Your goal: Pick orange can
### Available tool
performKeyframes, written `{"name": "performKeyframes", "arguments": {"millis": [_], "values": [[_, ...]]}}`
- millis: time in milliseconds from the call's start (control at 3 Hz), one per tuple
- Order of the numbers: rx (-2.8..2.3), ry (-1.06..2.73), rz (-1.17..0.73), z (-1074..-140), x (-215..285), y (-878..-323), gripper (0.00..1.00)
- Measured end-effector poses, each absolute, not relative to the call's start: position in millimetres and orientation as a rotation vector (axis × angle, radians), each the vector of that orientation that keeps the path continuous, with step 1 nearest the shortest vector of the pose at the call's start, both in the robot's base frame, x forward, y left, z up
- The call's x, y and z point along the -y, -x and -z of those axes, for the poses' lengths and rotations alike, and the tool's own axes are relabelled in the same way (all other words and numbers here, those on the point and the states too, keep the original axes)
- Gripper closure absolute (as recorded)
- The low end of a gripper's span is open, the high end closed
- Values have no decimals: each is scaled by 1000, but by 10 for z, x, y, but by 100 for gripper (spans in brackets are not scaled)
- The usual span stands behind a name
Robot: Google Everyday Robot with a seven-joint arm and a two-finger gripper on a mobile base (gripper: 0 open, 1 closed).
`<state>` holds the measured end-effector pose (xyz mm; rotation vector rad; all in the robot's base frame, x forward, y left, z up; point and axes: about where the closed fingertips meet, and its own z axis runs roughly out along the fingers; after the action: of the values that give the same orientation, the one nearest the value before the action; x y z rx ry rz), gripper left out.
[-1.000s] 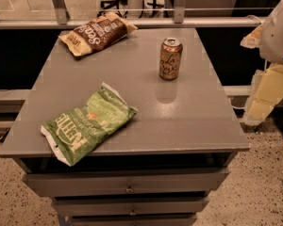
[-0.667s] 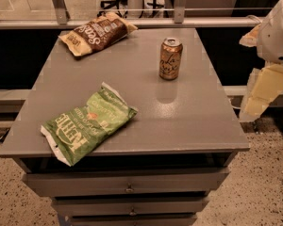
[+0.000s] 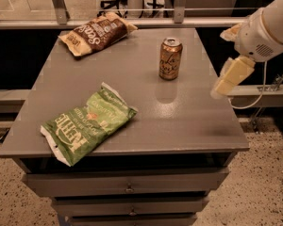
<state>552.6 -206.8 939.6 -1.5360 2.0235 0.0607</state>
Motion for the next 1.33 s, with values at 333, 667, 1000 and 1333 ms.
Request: {"name": "performKeyframes", "arguments": {"millis": [333, 667, 1000, 1333], "values": [[-1947, 1469, -152, -9268, 1980, -5943, 0], [-1907, 1433, -221, -9116, 1913, -6231, 0], [-1827, 1360, -347, -8912, 1753, -6536, 0], [-1766, 1312, -439, -8809, 1584, -6706, 0]]}}
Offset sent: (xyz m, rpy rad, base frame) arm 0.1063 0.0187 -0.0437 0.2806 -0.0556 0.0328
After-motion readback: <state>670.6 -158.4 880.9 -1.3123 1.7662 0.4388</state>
